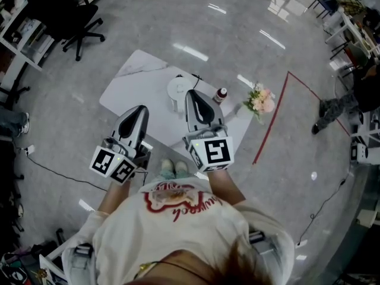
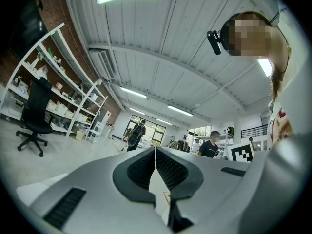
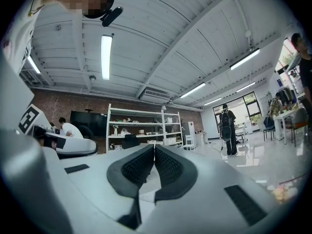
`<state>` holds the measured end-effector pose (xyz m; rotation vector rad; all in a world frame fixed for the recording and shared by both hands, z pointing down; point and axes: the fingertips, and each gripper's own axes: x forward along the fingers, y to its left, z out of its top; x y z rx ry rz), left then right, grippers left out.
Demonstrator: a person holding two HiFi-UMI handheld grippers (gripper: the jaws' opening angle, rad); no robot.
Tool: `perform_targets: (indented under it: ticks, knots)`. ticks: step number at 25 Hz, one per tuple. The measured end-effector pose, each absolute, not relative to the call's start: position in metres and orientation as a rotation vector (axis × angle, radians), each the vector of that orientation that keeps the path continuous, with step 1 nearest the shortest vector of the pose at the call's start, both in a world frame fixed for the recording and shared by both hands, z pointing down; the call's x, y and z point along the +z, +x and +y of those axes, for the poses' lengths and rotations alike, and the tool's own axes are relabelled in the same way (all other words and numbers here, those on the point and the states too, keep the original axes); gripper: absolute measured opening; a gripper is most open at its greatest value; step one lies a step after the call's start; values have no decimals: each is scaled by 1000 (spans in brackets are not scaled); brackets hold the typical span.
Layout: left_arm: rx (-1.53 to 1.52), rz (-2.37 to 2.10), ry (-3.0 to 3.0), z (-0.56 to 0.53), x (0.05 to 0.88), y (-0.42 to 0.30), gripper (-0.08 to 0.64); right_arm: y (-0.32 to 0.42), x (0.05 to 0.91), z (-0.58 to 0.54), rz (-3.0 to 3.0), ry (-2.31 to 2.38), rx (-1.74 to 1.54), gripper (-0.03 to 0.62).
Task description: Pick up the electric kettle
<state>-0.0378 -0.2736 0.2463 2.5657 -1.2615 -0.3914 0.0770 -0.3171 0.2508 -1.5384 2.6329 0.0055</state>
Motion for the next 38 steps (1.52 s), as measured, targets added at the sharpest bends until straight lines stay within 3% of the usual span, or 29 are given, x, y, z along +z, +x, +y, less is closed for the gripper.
perform_targets:
  ticks: [38]
  knots:
    - [-263,-1170,2480,-343,402,-59,14,46,408,-376,2681,-1695,-258,15]
